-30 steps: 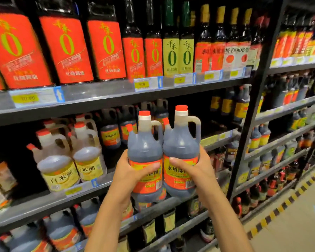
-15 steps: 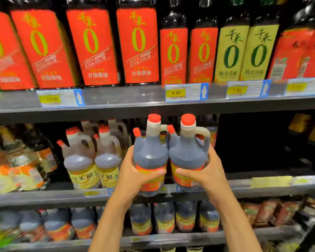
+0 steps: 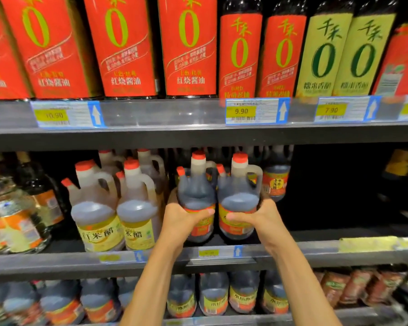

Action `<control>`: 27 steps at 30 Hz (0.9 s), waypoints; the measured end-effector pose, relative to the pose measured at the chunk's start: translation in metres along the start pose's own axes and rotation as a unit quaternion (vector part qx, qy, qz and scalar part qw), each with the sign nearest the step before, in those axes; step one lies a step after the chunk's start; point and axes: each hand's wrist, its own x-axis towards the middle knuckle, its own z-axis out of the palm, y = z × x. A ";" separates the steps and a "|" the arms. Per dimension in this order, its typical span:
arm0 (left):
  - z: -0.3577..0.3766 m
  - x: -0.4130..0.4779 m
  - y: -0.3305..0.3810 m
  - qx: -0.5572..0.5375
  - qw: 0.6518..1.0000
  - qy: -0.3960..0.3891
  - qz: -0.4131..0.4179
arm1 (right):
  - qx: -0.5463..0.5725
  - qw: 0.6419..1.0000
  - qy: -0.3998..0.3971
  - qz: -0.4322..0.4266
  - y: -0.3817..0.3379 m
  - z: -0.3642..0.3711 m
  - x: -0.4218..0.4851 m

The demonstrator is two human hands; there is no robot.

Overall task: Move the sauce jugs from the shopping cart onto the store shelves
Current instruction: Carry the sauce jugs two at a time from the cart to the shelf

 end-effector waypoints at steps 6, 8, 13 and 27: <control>0.006 0.012 -0.003 0.049 0.998 0.046 0.007 | 0.025 0.999 0.016 0.027 0.016 0.009 0.019; 0.006 0.016 -0.010 0.043 0.998 0.044 -0.021 | 0.037 0.999 0.013 0.034 0.019 0.009 0.025; 0.009 0.032 -0.002 0.114 0.993 0.016 -0.015 | 0.048 0.997 -0.020 0.050 0.015 0.011 0.033; 0.027 0.038 -0.015 0.302 0.939 0.165 -0.009 | -0.006 0.997 0.055 0.059 0.009 0.019 0.052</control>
